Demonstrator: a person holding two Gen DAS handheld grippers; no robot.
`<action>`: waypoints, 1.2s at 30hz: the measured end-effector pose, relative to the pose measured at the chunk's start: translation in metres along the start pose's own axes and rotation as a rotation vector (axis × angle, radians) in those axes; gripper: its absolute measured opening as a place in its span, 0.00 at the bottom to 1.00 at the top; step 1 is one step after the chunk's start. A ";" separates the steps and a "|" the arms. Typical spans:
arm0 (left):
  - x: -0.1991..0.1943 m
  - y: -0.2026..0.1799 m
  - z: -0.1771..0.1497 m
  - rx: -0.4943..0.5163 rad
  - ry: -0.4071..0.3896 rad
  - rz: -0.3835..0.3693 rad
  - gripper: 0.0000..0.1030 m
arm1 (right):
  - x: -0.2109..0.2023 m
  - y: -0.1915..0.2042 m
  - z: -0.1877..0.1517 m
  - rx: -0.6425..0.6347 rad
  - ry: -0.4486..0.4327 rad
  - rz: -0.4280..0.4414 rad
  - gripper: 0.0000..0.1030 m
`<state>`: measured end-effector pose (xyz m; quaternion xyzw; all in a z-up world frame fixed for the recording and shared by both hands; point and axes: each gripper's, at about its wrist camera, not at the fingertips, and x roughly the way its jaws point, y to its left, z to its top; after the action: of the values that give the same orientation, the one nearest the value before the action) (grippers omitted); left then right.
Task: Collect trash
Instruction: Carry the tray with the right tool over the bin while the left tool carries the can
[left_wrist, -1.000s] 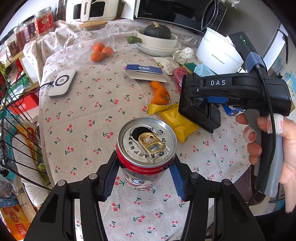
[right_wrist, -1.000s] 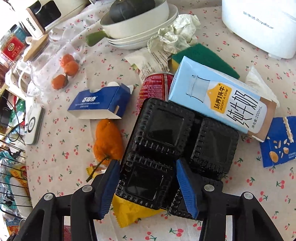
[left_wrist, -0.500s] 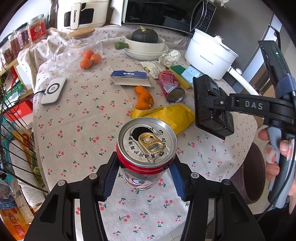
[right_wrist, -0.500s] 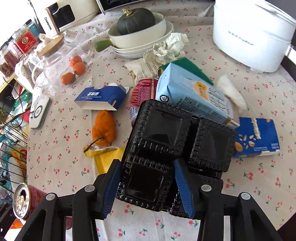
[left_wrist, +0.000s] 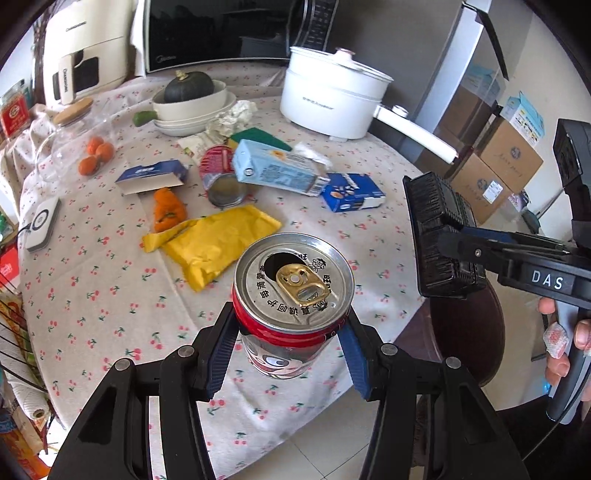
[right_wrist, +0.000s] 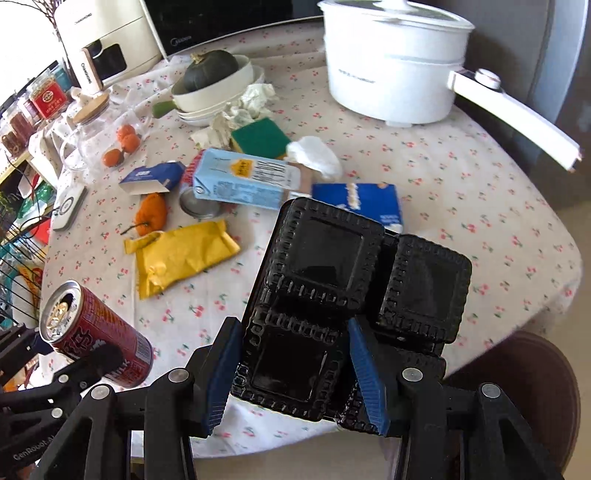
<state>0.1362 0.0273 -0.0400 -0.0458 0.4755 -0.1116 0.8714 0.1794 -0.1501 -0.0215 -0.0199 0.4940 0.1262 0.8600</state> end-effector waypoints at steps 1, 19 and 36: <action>0.001 -0.010 0.000 0.015 0.000 -0.011 0.54 | -0.002 -0.010 -0.006 0.010 0.002 -0.009 0.50; 0.048 -0.157 -0.014 0.250 0.064 -0.143 0.54 | -0.039 -0.161 -0.090 0.180 0.021 -0.107 0.51; 0.081 -0.202 -0.024 0.295 0.130 -0.220 0.55 | -0.032 -0.210 -0.119 0.267 0.101 -0.073 0.56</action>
<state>0.1277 -0.1871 -0.0819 0.0380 0.5014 -0.2774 0.8187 0.1131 -0.3788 -0.0737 0.0706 0.5482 0.0267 0.8329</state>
